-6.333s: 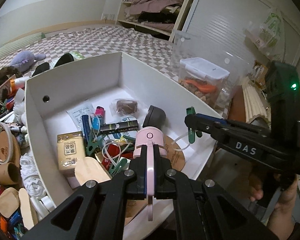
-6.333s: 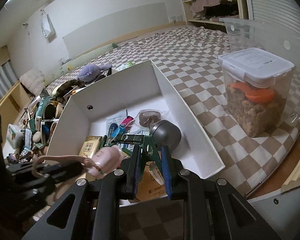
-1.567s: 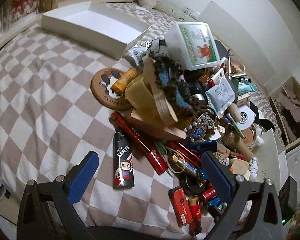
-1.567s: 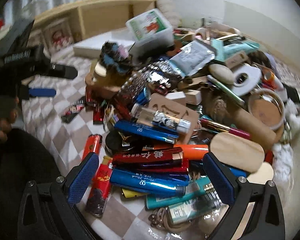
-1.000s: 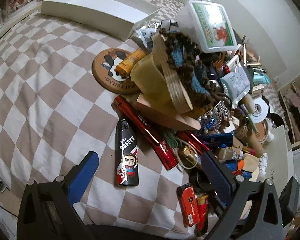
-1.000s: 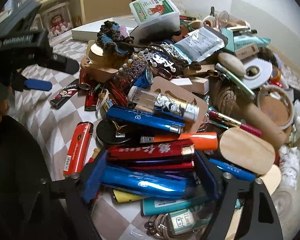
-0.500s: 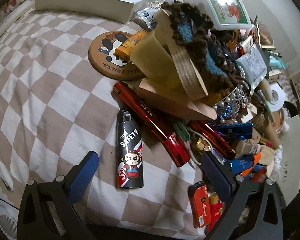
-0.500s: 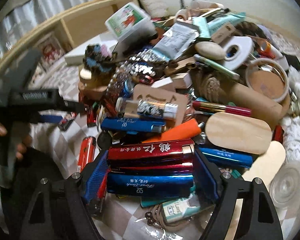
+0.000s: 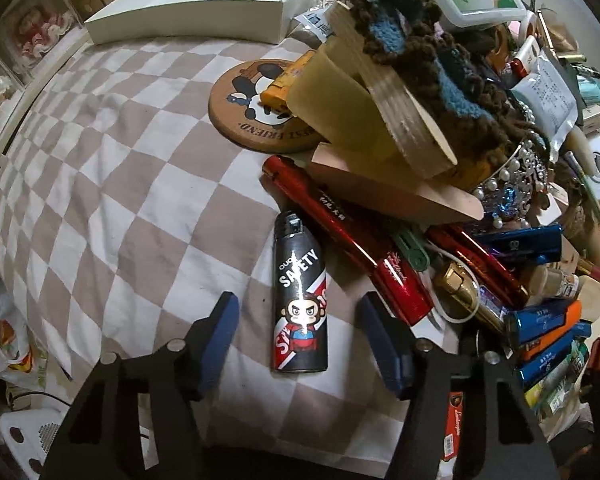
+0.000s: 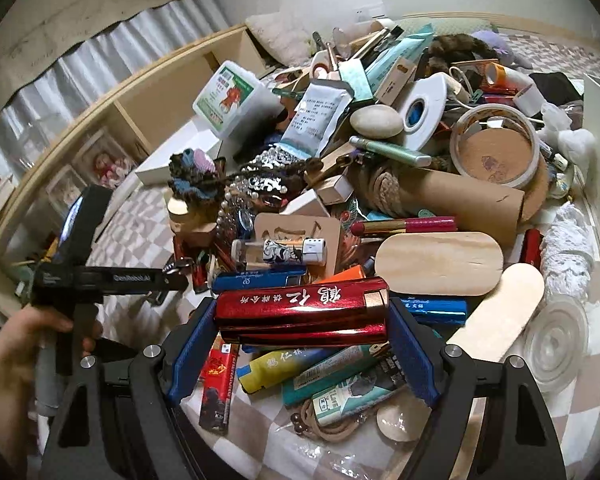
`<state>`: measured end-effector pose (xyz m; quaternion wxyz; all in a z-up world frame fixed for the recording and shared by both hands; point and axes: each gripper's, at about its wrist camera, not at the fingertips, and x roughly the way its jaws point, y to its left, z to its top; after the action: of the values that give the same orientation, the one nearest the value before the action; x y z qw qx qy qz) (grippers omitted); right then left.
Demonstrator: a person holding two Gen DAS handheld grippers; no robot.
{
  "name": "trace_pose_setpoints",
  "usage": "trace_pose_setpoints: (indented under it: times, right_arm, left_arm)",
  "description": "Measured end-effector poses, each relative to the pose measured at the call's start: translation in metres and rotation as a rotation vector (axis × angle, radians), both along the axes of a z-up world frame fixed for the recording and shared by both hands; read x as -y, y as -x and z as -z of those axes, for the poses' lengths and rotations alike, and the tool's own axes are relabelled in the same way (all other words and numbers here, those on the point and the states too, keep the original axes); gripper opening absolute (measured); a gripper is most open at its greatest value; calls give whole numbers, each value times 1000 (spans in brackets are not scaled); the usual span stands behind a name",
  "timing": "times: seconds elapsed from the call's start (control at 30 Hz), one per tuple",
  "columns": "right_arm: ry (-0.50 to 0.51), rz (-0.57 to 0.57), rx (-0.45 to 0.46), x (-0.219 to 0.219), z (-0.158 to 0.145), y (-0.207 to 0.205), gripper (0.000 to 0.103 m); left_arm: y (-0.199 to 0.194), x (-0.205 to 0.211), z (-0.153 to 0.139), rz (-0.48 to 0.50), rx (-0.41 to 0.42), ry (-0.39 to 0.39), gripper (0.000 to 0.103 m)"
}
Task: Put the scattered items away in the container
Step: 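Grasp the black SAFETY spray can with the left tool and lift it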
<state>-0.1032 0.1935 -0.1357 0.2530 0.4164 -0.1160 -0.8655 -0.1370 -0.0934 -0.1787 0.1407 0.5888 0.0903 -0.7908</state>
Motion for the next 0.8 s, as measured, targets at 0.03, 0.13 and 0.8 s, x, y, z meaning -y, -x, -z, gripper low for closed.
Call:
trace_pose_setpoints:
  times: [0.03, 0.13, 0.8]
  right_arm:
    - [6, 3, 1, -1, 0, 0, 83]
    - [23, 12, 3, -6, -1, -2, 83]
    - [57, 19, 25, -14, 1, -4, 83]
  left_arm:
    - [0, 0, 0, -1, -1, 3, 57]
    - [-1, 0, -2, 0, -5, 11, 43]
    - [-20, 25, -30, -31, -192, -132, 23]
